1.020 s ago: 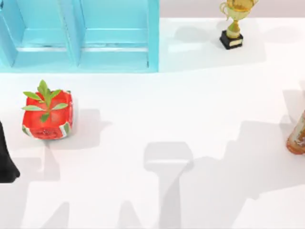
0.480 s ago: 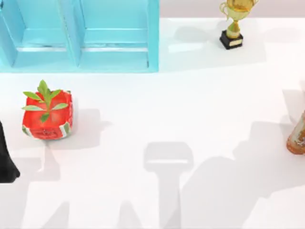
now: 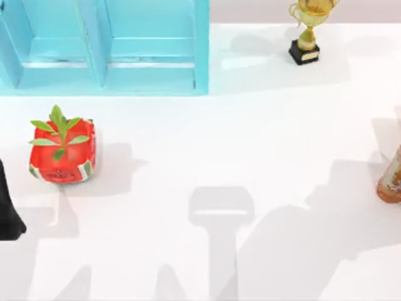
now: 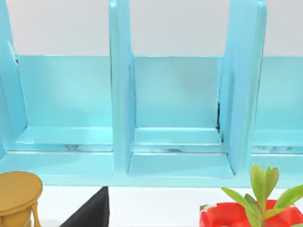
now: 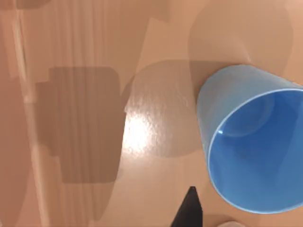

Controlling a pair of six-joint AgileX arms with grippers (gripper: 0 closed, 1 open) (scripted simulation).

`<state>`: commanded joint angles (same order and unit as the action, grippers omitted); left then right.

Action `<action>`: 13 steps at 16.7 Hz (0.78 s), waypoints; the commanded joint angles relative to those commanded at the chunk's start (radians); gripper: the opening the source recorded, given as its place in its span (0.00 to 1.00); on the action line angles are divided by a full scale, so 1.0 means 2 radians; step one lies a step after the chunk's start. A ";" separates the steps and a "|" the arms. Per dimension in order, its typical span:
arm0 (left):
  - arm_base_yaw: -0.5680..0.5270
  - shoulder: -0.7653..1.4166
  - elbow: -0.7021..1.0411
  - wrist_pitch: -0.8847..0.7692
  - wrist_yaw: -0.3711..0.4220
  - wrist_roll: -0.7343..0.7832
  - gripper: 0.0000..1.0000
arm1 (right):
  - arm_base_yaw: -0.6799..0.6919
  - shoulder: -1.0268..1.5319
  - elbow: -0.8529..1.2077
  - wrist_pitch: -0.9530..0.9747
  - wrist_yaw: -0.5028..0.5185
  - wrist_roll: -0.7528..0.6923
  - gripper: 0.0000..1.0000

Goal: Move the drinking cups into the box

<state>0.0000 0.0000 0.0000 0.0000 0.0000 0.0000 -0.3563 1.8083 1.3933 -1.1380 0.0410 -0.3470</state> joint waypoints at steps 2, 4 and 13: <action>0.000 0.000 0.000 0.000 0.000 0.000 1.00 | 0.000 0.000 0.000 0.000 0.000 0.000 0.90; 0.000 0.000 0.000 0.000 0.000 0.000 1.00 | 0.000 0.000 0.000 0.000 0.000 0.000 1.00; 0.000 0.000 0.000 0.000 0.000 0.000 1.00 | 0.001 0.000 0.001 -0.001 0.000 0.000 1.00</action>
<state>0.0000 0.0000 0.0000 0.0000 0.0000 0.0000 -0.3544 1.8078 1.3962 -1.1409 0.0408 -0.3471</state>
